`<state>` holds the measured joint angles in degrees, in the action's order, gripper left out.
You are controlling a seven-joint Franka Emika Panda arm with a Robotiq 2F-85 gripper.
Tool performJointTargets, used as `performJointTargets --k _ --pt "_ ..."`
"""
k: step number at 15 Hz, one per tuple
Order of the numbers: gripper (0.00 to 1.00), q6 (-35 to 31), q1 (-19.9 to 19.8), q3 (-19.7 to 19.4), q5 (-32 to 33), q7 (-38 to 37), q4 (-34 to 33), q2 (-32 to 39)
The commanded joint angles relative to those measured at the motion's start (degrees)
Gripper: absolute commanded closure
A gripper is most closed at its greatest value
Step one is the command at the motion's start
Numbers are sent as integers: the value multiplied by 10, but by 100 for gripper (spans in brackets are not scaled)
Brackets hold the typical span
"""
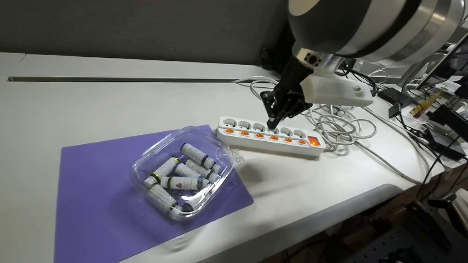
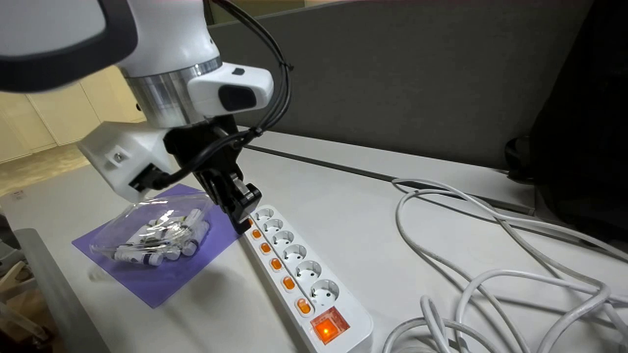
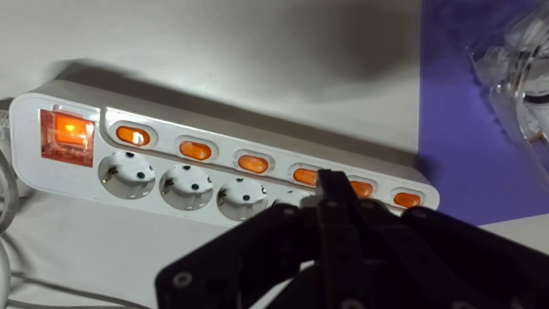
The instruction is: Turn on the third switch on the extension cord
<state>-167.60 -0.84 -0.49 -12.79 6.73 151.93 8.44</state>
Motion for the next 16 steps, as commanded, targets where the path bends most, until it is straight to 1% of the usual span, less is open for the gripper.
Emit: performJointTargets --k 1,9,16 --pt "100 -16 -15 18 -11 -16 -23 30" --pt "100 -14 -40 33 -13 -26 -49 72" --pt "100 -19 -52 44 -11 -28 -63 98"
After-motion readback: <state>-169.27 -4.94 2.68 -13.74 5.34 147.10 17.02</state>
